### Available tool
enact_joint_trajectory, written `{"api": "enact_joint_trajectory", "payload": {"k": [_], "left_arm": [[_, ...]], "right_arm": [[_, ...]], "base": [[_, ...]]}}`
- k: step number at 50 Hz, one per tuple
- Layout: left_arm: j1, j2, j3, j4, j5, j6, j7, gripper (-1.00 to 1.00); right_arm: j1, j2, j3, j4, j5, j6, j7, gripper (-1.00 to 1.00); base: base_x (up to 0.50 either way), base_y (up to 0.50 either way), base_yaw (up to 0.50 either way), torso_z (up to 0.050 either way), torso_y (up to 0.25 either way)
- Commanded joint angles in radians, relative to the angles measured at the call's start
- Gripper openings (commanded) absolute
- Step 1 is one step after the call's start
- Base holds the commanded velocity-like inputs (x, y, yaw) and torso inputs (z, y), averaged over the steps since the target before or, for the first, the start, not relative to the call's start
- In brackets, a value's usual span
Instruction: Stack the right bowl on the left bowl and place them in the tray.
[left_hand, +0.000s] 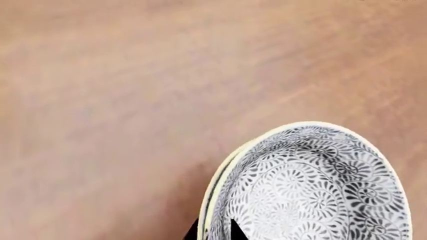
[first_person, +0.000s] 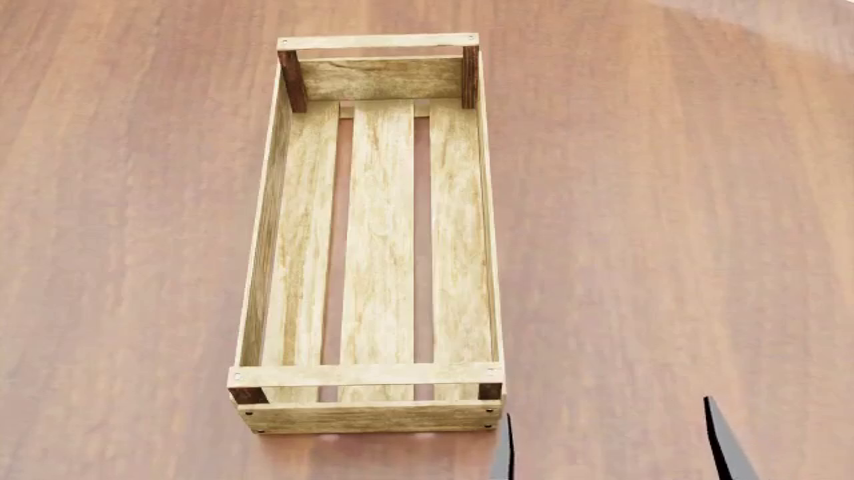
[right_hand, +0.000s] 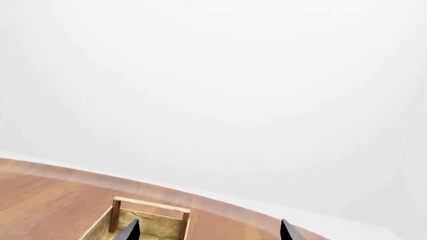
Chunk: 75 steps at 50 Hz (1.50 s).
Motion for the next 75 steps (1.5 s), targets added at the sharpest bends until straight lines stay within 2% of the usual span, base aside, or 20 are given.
{"api": "enact_joint_trajectory", "payload": {"k": [1,7,15,24,26,38,45,51,64,75], "left_arm": [[0.018,0.032,-0.007,0.082,0.014,0.015,0.025,-1.00],[0.030,0.036,0.014,0.246,-0.014,-0.027,-0.001,-1.00],[-0.031,0.030,0.078,0.447,-0.064,-0.118,-0.092,-1.00],[-0.182,0.019,0.208,0.629,-0.123,-0.234,-0.214,-1.00],[-0.247,0.030,0.264,0.671,-0.141,-0.274,-0.257,-1.00],[-0.515,0.103,0.481,0.780,-0.198,-0.404,-0.392,-1.00],[-0.591,0.149,0.540,0.814,-0.229,-0.442,-0.441,-1.00],[-0.706,0.185,0.592,0.820,-0.259,-0.482,-0.485,-1.00],[-0.867,0.258,0.753,0.881,-0.233,-0.508,-0.459,-1.00],[-0.958,0.287,0.878,0.833,-0.104,-0.442,-0.356,-1.00]], "right_arm": [[0.002,-0.021,0.014,0.006,-0.028,0.004,-0.026,1.00],[0.003,-0.019,0.014,0.003,-0.028,0.009,-0.027,1.00],[-0.002,-0.012,0.028,-0.003,-0.016,0.008,-0.023,1.00],[-0.006,-0.008,0.036,-0.006,-0.010,0.004,-0.020,1.00],[-0.007,-0.007,0.038,-0.002,-0.007,-0.001,-0.019,1.00],[-0.027,0.003,0.054,-0.005,0.003,-0.026,-0.010,1.00],[-0.037,0.008,0.062,0.006,0.010,-0.044,-0.006,1.00],[-0.038,0.005,0.057,0.012,0.007,-0.050,-0.005,1.00],[-0.058,0.014,0.071,0.026,0.019,-0.079,0.002,1.00],[-0.064,0.018,0.071,0.025,0.024,-0.085,0.001,1.00]], "base": [[0.00,0.00,0.00,0.000,0.000],[0.00,0.00,0.00,0.000,0.000],[0.00,0.00,0.00,0.000,0.001],[0.00,0.00,0.00,0.000,0.000],[0.00,0.00,0.00,0.000,0.000],[0.00,0.00,0.00,0.000,0.001],[0.00,0.00,0.00,0.000,0.001],[0.00,0.00,0.00,0.000,0.000],[0.00,0.00,0.00,0.001,0.002],[0.00,0.00,0.00,0.000,0.001]]}}
